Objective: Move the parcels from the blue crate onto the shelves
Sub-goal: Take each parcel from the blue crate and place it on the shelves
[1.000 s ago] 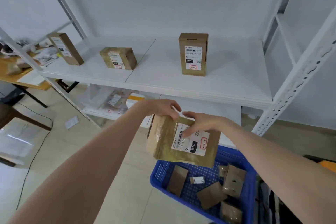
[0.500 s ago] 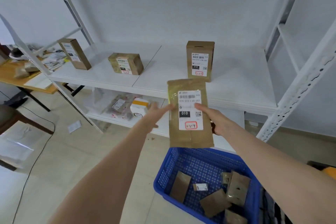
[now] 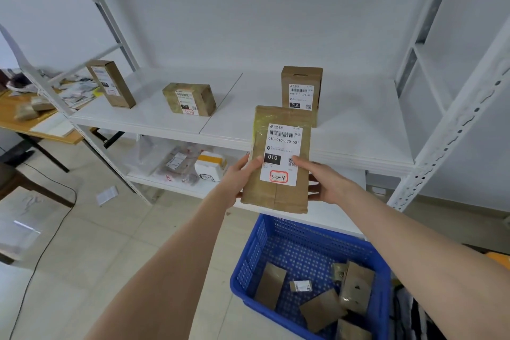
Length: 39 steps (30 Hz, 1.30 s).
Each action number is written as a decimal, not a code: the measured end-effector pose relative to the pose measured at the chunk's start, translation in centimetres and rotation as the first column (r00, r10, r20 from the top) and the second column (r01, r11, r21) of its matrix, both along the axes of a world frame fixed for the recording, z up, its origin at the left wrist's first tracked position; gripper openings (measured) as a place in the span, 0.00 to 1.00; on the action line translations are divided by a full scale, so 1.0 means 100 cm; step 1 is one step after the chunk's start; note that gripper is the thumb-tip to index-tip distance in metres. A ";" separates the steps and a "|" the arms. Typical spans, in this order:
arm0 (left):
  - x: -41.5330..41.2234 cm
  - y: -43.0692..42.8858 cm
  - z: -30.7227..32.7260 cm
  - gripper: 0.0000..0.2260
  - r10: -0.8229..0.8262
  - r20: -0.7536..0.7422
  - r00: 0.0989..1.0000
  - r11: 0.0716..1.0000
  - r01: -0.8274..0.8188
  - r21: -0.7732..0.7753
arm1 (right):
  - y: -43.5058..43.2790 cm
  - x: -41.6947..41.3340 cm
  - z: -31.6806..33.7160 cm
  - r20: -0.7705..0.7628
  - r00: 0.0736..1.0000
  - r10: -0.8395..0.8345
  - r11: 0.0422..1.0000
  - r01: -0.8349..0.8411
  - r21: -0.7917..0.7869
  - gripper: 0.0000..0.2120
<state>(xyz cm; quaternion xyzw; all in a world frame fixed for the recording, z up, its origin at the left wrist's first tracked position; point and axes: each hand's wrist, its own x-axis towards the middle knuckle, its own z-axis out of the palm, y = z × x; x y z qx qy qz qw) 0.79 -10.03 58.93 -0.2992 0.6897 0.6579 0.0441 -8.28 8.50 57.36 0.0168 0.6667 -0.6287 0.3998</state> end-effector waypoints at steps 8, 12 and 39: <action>-0.006 0.004 -0.002 0.21 0.025 -0.027 0.999 1.000 -0.025 -0.001 | 0.001 0.001 0.007 -0.018 1.000 -0.021 1.000 0.021 -0.005 0.23; -0.007 0.005 -0.002 0.19 0.026 -0.036 0.999 1.000 -0.026 0.013 | 0.001 0.001 0.010 -0.028 0.999 -0.025 0.999 0.026 0.028 0.22; -0.005 -0.009 0.025 0.10 0.018 -0.147 0.989 0.989 -0.039 -0.141 | -0.012 0.008 0.020 -0.118 0.986 -0.117 0.993 0.117 -0.011 0.29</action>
